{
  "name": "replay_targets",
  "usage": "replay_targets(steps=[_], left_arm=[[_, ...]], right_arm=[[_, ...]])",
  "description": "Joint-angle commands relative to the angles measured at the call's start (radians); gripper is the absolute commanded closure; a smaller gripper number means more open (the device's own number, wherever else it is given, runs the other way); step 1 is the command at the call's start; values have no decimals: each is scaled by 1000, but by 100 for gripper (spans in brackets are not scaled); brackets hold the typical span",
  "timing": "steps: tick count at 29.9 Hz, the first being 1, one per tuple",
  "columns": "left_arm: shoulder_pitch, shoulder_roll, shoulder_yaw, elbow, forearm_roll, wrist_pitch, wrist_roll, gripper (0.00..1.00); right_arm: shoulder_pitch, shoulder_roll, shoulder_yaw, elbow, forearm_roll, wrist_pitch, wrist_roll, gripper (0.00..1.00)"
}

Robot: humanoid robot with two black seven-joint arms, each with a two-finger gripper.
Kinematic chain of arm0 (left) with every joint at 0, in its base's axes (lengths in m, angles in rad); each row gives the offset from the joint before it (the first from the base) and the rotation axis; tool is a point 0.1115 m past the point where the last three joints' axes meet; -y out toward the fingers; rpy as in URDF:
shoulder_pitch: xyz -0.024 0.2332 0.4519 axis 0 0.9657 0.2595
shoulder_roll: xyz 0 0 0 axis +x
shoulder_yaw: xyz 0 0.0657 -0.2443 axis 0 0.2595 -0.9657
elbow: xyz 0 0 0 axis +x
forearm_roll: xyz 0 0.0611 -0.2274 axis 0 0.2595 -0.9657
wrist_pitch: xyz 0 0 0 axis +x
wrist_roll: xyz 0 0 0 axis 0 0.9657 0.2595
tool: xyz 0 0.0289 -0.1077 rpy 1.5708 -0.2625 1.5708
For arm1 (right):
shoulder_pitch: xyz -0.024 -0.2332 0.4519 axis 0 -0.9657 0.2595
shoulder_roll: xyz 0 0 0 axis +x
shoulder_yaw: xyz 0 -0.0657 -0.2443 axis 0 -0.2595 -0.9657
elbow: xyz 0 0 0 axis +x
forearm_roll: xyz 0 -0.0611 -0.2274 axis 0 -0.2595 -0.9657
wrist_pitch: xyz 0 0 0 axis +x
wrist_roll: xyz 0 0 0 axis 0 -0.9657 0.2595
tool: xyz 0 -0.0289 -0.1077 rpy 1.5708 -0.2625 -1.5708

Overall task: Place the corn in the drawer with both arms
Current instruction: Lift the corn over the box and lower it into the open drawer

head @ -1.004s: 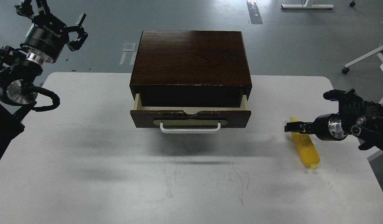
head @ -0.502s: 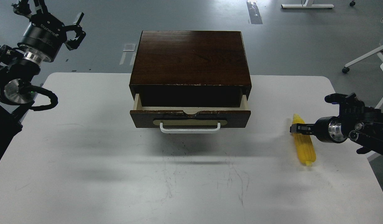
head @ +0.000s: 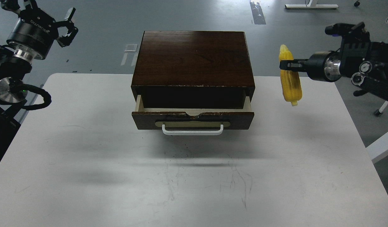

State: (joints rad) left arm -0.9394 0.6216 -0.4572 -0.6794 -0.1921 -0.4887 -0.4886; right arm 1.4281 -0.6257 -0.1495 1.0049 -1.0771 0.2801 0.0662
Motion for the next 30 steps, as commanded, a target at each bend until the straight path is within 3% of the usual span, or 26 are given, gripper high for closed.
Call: replay_targets(steps=[1,8,11,15,23,30], left_arm=[[2,17,2,0,3,0,0,2],[4,27,5,-2,3,0,0,2],[4,41,5,-2,3,0,0,2],[4,55,5,0,3,0,0,2],[5,63,2,0,3,0,0,2],[5,63,2,0,3,0,0,2]], right_arm=[[132,72,-2,53,-12,1,1,95],[186,239,-2,64,-145,-24,10,99],[195,277,-5,93,-236,-29,46,99],[198,282,-5,156,-342,-29,67,99],[189,279,-15,290,-647,-27,162,98],[166,281,-41,282,-817,-29,165,98]])
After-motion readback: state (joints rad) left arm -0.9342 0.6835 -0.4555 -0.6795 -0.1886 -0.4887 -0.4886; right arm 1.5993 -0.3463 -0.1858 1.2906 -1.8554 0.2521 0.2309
